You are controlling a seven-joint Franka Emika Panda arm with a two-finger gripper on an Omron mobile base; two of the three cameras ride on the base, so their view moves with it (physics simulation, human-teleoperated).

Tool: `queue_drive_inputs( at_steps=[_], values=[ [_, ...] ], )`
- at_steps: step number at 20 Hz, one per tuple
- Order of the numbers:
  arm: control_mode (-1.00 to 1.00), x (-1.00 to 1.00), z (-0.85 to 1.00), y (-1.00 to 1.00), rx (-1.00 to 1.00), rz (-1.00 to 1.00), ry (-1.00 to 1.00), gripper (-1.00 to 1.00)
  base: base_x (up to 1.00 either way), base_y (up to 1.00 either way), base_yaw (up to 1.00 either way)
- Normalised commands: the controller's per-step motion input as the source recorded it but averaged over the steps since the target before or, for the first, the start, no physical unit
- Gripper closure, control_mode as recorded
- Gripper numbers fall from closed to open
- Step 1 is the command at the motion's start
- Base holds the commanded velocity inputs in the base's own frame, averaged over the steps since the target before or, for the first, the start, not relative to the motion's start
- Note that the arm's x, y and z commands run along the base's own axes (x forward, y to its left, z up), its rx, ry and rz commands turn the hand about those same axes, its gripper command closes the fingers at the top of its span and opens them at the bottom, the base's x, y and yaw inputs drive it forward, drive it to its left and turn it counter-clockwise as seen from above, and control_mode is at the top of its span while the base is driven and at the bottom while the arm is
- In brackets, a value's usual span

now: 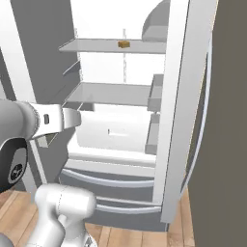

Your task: Take the cake and donut from the fridge and place them on the empty tray on the dining counter.

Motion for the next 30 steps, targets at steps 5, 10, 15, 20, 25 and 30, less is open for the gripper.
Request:
queue_drive_inputs(
  at_steps=[5,10,15,20,25,30],
  values=[
    [1.0,0.0,0.0,0.0,0.0,0.0,0.0,-1.0,1.0,-0.3,-0.06],
    [1.0,0.0,0.0,0.0,0.0,0.0,0.0,-1.0,1.0,-0.38,-0.12],
    [1.0,0.0,0.0,0.0,0.0,0.0,0.0,-1.0,1.0,-0.14,-0.15],
    [1.0,0.0,0.0,0.0,0.0,0.0,0.0,-1.0,0.92,0.01,-0.08],
    [1.0,0.0,0.0,0.0,0.0,0.0,0.0,-1.0,0.28,0.0,0.0],
    [-1.0,0.19,0.0,0.0,0.01,0.0,0.04,-1.0,0.32,0.0,0.0]
  ],
)
